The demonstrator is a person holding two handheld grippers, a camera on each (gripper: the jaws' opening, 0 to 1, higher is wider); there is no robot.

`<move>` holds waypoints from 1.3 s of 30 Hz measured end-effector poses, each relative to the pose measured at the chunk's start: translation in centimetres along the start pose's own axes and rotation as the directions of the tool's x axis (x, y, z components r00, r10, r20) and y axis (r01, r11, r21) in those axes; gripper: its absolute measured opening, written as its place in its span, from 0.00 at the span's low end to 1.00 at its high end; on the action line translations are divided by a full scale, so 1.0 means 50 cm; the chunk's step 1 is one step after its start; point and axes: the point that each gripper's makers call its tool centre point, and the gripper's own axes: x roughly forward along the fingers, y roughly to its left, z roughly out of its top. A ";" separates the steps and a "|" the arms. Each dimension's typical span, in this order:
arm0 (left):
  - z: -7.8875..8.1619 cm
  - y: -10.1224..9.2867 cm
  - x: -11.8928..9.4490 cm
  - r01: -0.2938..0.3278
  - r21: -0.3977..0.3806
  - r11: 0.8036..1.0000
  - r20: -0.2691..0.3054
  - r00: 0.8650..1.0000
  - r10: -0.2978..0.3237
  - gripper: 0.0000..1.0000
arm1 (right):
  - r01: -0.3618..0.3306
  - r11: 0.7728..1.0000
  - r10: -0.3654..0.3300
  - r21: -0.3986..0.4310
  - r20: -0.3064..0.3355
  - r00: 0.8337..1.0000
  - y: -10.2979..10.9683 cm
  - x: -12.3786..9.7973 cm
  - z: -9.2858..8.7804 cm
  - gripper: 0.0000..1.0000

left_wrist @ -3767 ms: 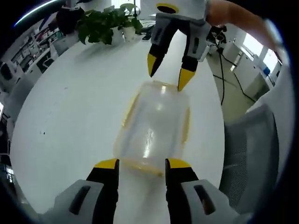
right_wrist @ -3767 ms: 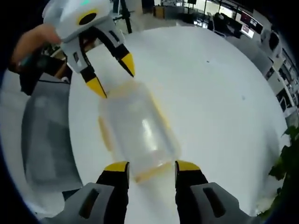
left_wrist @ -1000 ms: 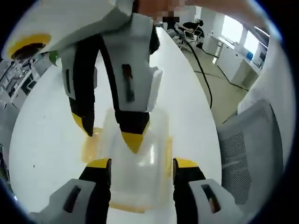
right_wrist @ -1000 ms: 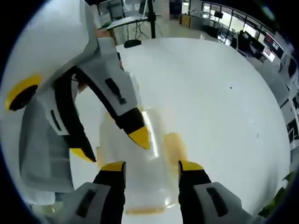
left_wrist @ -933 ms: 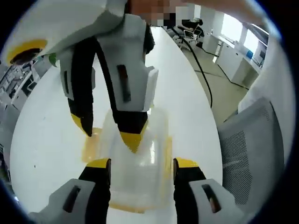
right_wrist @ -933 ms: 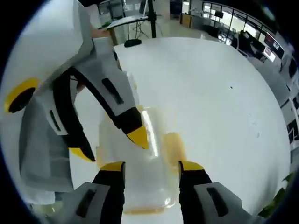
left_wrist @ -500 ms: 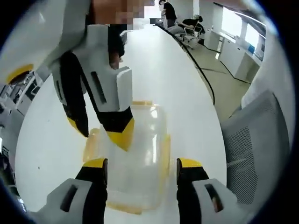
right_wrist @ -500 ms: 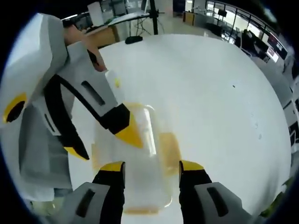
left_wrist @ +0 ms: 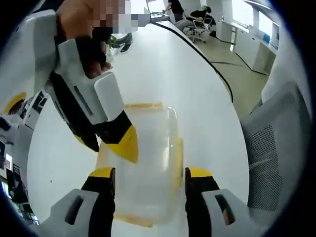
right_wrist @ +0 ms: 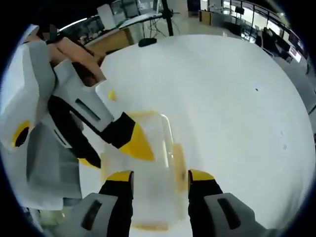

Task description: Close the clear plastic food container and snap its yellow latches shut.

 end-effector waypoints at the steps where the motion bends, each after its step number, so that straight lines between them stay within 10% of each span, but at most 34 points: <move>1: 0.000 0.003 0.000 -0.008 -0.005 1.000 0.000 1.000 0.008 0.56 | -0.009 1.000 0.009 -0.005 0.001 1.000 0.003 0.001 0.002 0.41; 21: 0.004 -0.008 0.042 -0.080 -0.005 0.997 -0.023 0.997 0.080 0.51 | -0.060 0.998 0.063 0.030 -0.138 0.988 0.000 0.015 -0.003 0.37; 39: 0.002 0.000 0.011 -0.084 0.002 0.996 -0.004 0.996 0.084 0.53 | -0.063 0.998 0.065 0.025 -0.083 0.994 0.011 0.011 0.002 0.40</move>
